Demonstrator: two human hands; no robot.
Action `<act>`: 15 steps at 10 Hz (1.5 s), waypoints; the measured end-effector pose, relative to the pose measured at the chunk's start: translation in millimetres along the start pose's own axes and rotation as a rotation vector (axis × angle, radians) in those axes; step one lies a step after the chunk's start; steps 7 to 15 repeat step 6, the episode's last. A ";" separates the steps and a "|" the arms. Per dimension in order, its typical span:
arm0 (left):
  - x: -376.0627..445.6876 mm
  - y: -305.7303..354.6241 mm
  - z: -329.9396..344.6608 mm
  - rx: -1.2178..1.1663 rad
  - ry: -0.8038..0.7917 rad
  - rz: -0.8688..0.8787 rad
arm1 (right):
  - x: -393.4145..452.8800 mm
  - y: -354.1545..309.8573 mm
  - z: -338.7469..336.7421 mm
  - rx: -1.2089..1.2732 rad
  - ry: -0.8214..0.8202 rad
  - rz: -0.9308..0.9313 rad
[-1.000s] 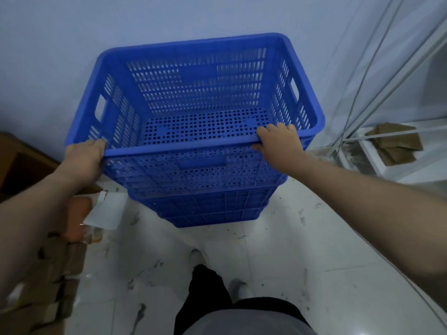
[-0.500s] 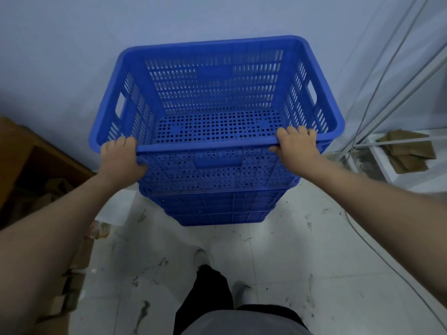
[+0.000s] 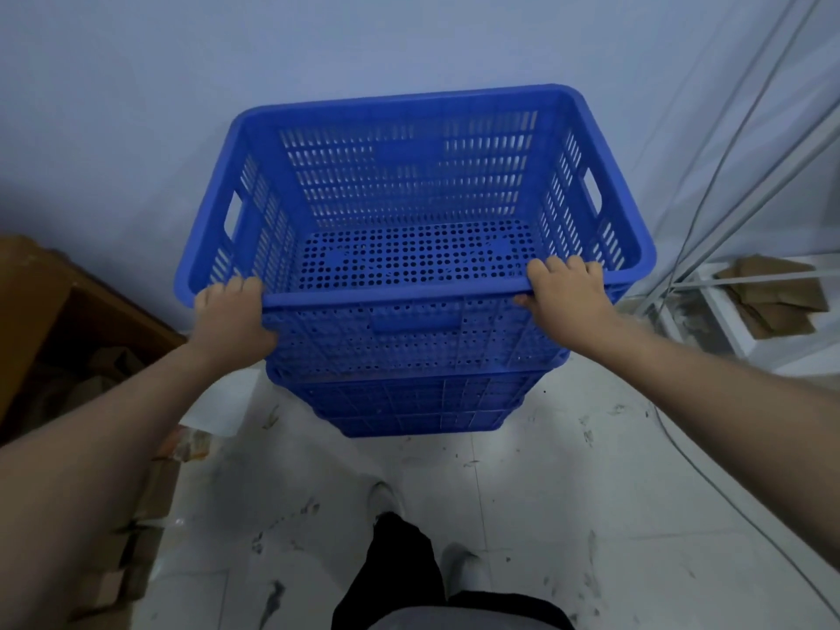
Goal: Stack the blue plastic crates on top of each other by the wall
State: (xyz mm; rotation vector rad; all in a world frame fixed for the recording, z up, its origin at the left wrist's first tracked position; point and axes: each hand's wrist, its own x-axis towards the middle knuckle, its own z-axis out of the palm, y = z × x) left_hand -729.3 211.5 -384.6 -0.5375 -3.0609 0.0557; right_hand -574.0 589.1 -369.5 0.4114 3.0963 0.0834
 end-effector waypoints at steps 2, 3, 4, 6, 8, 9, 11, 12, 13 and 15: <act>11.8 5.9 -6.8 0.025 -0.099 -0.034 | 10.1 1.8 -8.3 -0.018 -0.063 -0.004; 8.6 7.6 -19.0 0.083 -0.202 -0.048 | 9.4 2.1 -15.4 -0.029 -0.139 0.008; -0.5 22.4 -21.9 0.030 -0.268 -0.060 | 6.8 2.4 -21.5 0.041 -0.217 0.009; -43.7 49.4 -48.4 -0.747 0.043 -0.095 | -25.5 39.6 -46.0 0.573 0.059 0.064; -43.7 49.4 -48.4 -0.747 0.043 -0.095 | -25.5 39.6 -46.0 0.573 0.059 0.064; -43.7 49.4 -48.4 -0.747 0.043 -0.095 | -25.5 39.6 -46.0 0.573 0.059 0.064; -43.7 49.4 -48.4 -0.747 0.043 -0.095 | -25.5 39.6 -46.0 0.573 0.059 0.064; -43.7 49.4 -48.4 -0.747 0.043 -0.095 | -25.5 39.6 -46.0 0.573 0.059 0.064; -43.7 49.4 -48.4 -0.747 0.043 -0.095 | -25.5 39.6 -46.0 0.573 0.059 0.064; -43.7 49.4 -48.4 -0.747 0.043 -0.095 | -25.5 39.6 -46.0 0.573 0.059 0.064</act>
